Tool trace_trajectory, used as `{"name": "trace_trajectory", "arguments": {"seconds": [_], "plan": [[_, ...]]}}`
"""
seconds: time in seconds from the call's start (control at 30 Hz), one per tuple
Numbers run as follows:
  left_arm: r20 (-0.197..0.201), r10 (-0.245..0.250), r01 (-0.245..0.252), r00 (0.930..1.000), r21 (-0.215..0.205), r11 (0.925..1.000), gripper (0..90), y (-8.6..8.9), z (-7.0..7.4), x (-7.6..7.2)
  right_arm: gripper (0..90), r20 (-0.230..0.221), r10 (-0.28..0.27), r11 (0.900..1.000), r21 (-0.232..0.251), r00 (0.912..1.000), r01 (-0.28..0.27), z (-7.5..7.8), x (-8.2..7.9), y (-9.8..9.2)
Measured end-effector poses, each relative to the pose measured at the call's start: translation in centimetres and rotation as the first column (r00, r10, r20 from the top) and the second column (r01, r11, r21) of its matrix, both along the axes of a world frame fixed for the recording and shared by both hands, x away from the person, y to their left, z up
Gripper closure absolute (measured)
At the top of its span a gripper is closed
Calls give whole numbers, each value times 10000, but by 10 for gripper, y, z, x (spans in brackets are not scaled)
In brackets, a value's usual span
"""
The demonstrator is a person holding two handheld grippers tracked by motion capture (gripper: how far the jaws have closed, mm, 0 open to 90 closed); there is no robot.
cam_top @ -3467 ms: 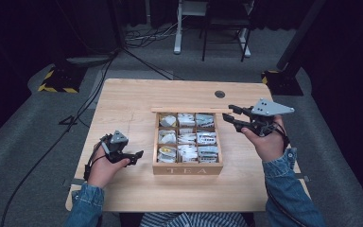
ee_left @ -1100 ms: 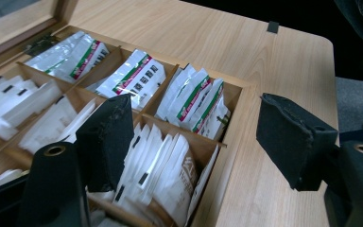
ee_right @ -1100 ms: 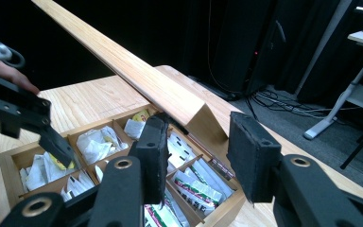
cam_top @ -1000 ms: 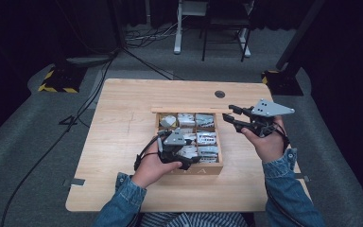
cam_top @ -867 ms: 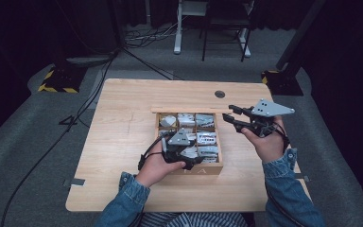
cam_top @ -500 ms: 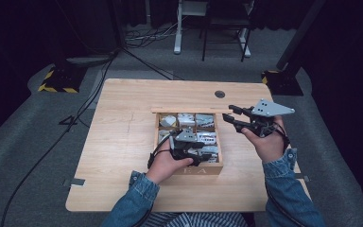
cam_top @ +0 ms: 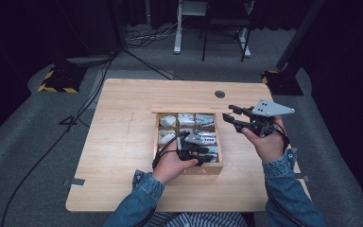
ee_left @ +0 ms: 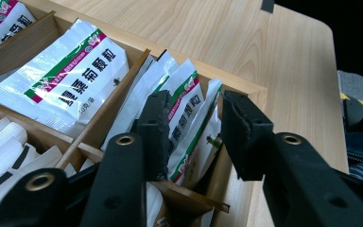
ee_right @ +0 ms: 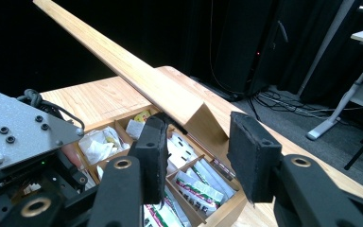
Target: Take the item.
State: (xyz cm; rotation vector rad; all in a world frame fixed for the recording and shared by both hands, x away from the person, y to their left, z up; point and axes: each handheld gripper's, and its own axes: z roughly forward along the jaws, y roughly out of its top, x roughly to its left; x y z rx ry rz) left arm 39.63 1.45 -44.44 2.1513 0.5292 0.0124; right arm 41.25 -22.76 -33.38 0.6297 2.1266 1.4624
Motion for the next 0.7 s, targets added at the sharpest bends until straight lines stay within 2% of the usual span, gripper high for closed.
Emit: {"name": "trace_trajectory", "arguments": {"seconds": [0.2,0.4,0.63,0.7], "plan": [[92,-101,98,9999,251,9996,690,0,2,0,588,0,16,10000,-1,10000,-16,0,0,0],[-92,-319,321,9994,280,9991,758,1,3,-2,588,-27,9,10000,-13,10000,-9,0,0,0],[-278,-375,385,9989,372,9986,755,0,3,0,588,-13,-11,10000,-19,10000,11,0,-1,0],[-238,-357,373,9991,718,9967,753,-3,1,2,588,-15,-14,10000,-16,10000,14,0,-1,0]]}}
